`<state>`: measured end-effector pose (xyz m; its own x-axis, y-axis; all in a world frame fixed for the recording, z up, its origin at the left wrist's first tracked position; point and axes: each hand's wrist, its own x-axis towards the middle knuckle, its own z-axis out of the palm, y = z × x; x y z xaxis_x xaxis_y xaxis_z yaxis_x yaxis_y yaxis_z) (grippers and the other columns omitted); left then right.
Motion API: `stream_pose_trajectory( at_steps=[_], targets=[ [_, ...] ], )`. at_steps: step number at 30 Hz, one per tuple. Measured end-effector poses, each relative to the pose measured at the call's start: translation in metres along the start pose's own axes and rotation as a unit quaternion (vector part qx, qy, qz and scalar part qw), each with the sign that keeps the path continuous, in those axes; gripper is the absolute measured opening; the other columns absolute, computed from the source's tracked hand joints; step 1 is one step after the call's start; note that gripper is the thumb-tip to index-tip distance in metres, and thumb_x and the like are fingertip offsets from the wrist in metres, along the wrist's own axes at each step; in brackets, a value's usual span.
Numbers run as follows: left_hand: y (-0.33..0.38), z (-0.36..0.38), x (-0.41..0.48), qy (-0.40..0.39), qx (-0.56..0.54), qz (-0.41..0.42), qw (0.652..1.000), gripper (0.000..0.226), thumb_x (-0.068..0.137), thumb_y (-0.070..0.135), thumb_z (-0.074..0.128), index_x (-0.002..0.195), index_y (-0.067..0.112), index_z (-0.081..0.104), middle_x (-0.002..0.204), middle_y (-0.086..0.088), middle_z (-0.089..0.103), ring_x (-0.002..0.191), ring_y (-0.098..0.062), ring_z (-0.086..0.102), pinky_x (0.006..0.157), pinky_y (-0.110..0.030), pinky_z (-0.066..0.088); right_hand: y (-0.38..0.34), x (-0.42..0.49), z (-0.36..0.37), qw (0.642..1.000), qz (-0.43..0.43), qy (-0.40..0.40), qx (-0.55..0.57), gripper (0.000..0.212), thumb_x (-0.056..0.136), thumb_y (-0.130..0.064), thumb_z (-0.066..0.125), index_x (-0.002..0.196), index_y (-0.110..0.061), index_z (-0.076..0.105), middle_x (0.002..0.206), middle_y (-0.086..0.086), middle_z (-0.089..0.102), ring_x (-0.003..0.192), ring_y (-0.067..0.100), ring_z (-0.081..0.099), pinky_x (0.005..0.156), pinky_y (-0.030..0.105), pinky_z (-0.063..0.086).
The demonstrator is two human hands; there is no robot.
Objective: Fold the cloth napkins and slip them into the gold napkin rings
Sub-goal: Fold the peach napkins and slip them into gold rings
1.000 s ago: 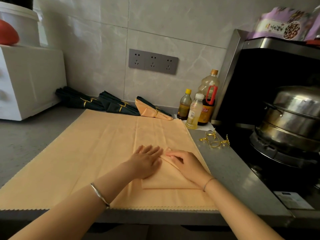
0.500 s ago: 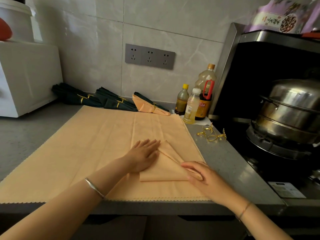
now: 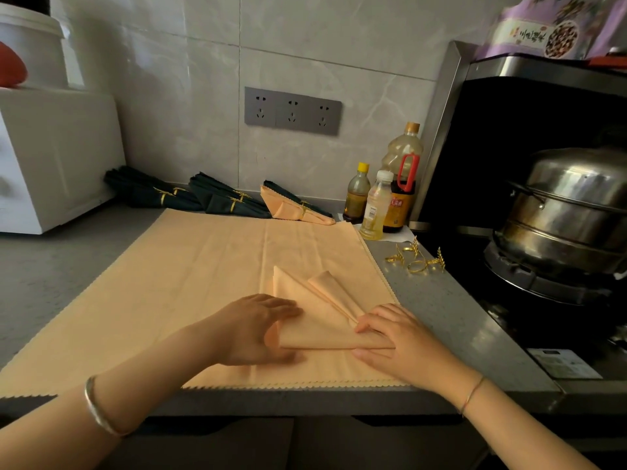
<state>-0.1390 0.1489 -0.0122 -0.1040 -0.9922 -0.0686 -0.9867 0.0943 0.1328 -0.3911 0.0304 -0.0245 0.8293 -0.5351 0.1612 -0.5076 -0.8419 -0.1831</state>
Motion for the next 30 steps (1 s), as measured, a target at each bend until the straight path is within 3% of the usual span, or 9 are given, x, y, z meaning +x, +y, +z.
stream_pose_trajectory(
  at_steps=[4,7,9,11,15,19,22,26,30],
  targets=[
    [-0.003,0.001,0.001,0.028,0.039,0.028,0.998,0.081,0.080,0.076,0.037,0.147,0.032,0.027,0.152,0.011,0.032,0.139,-0.012,0.029,0.115,-0.028,0.015,-0.007,0.002,-0.004,0.998,-0.018,-0.015,-0.064,0.047,0.077,-0.072,0.028,0.107,-0.039,0.045,0.108,-0.022,0.040,0.109,0.001,0.031,0.092,0.014,0.021],
    [-0.006,0.002,0.002,0.036,0.063,0.043,0.996,0.071,0.078,0.073,0.035,0.136,0.031,0.035,0.133,0.007,0.053,0.122,-0.014,0.047,0.110,-0.030,0.029,-0.008,0.003,-0.004,0.997,-0.022,-0.008,-0.073,0.042,0.075,-0.073,0.027,0.093,-0.038,0.041,0.100,-0.020,0.042,0.103,0.003,0.034,0.089,0.015,0.021],
    [-0.006,0.000,0.003,0.056,0.054,0.047,0.996,0.056,0.083,0.066,0.041,0.126,0.030,0.038,0.110,0.003,0.061,0.098,-0.015,0.054,0.095,-0.027,0.039,-0.007,0.003,-0.004,0.997,-0.021,-0.001,-0.071,0.044,0.074,-0.074,0.028,0.088,-0.035,0.042,0.096,-0.019,0.043,0.100,0.004,0.035,0.086,0.012,0.022],
    [-0.007,-0.003,0.005,0.076,0.030,0.041,0.996,0.051,0.086,0.064,0.042,0.123,0.029,0.044,0.098,0.002,0.062,0.084,-0.015,0.055,0.080,-0.023,0.037,-0.007,0.005,-0.004,0.997,-0.023,0.006,-0.068,0.050,0.073,-0.075,0.028,0.086,-0.030,0.046,0.094,-0.018,0.044,0.098,0.004,0.036,0.084,0.008,0.024],
    [-0.014,-0.006,0.008,0.088,0.031,0.052,0.994,0.075,0.071,0.078,0.027,0.122,0.030,0.054,0.106,0.005,0.067,0.089,-0.015,0.061,0.083,-0.027,0.044,-0.008,0.008,-0.005,0.998,-0.020,0.019,-0.059,0.052,0.074,-0.076,0.030,0.080,-0.028,0.049,0.090,-0.016,0.047,0.096,0.005,0.039,0.082,0.008,0.024],
    [-0.014,-0.004,0.008,0.064,0.068,0.067,0.993,0.054,0.086,0.060,0.049,0.129,0.028,0.052,0.119,0.005,0.063,0.099,-0.017,0.061,0.092,-0.031,0.046,-0.009,0.010,-0.007,0.998,-0.023,0.025,-0.061,0.062,0.072,-0.082,0.025,0.079,-0.026,0.051,0.089,-0.015,0.050,0.095,0.005,0.041,0.083,0.007,0.023],
    [-0.014,-0.006,0.011,0.098,0.043,0.045,0.993,0.044,0.095,0.047,0.047,0.132,0.026,0.054,0.127,0.006,0.061,0.110,-0.015,0.059,0.097,-0.028,0.043,-0.010,0.011,-0.007,0.997,-0.026,0.037,-0.058,0.064,0.076,-0.078,0.023,0.084,-0.026,0.059,0.088,-0.015,0.051,0.092,0.005,0.043,0.082,0.010,0.024],
    [-0.016,-0.002,0.023,0.143,-0.104,-0.039,0.984,0.036,0.095,0.046,0.046,0.112,0.021,0.065,0.112,0.008,0.063,0.094,-0.009,0.057,0.085,-0.023,0.045,-0.012,0.014,-0.004,0.998,-0.001,0.053,-0.034,0.041,0.088,-0.057,0.038,0.088,-0.024,0.062,0.088,-0.014,0.052,0.089,0.004,0.045,0.077,0.013,0.030],
    [-0.014,0.006,0.040,0.161,-0.111,-0.068,0.978,0.025,0.096,0.044,0.046,0.088,0.022,0.055,0.090,0.003,0.059,0.081,-0.015,0.053,0.073,-0.031,0.045,-0.016,0.017,-0.002,0.997,0.027,0.072,0.010,0.016,0.092,-0.043,0.051,0.092,-0.027,0.053,0.094,-0.018,0.052,0.092,0.001,0.049,0.074,0.007,0.034]
  ],
)
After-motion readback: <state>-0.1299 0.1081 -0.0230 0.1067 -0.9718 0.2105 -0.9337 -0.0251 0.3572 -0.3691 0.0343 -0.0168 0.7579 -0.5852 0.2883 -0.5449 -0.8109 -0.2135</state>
